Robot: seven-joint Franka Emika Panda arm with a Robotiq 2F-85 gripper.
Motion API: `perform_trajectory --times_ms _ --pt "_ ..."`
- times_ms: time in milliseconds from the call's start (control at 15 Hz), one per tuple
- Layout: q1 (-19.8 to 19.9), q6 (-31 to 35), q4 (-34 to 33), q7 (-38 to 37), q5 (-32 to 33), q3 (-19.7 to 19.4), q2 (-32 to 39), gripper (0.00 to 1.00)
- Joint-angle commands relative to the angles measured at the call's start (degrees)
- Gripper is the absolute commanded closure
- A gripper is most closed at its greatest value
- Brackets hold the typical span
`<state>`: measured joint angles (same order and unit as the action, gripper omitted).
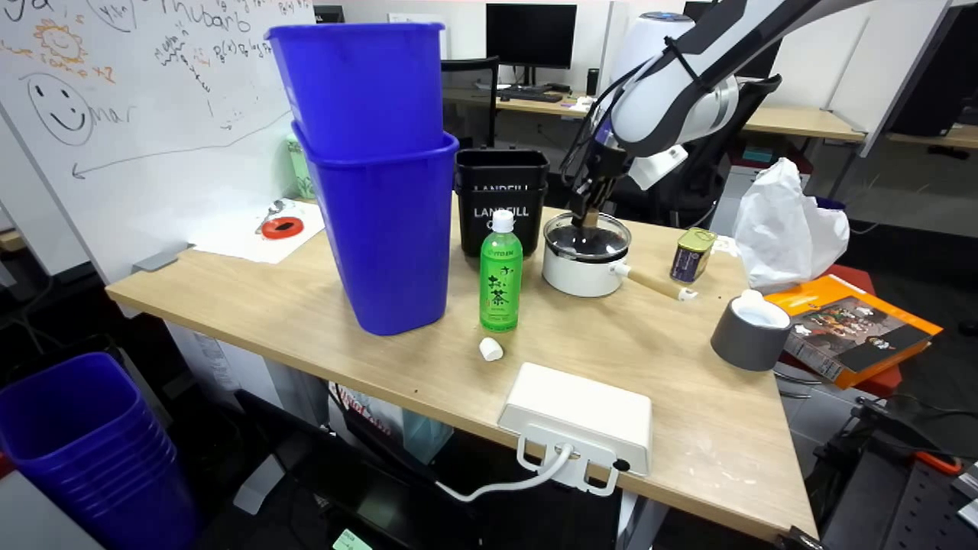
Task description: Put the lid on the white pot.
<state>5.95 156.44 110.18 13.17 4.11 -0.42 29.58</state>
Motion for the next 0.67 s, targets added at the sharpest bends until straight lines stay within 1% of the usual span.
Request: perform_trajectory --times_ms 0,333,600 --pt "1.0 -5.5 -1.7 -0.8 -1.2 0.0 -0.7 0.84" --pt "0.2 -4.9 -0.1 -3.0 -1.9 0.5 -0.6 0.84" --pt "-1.2 -3.3 0.3 -4.3 -0.3 -0.1 0.2 0.84"
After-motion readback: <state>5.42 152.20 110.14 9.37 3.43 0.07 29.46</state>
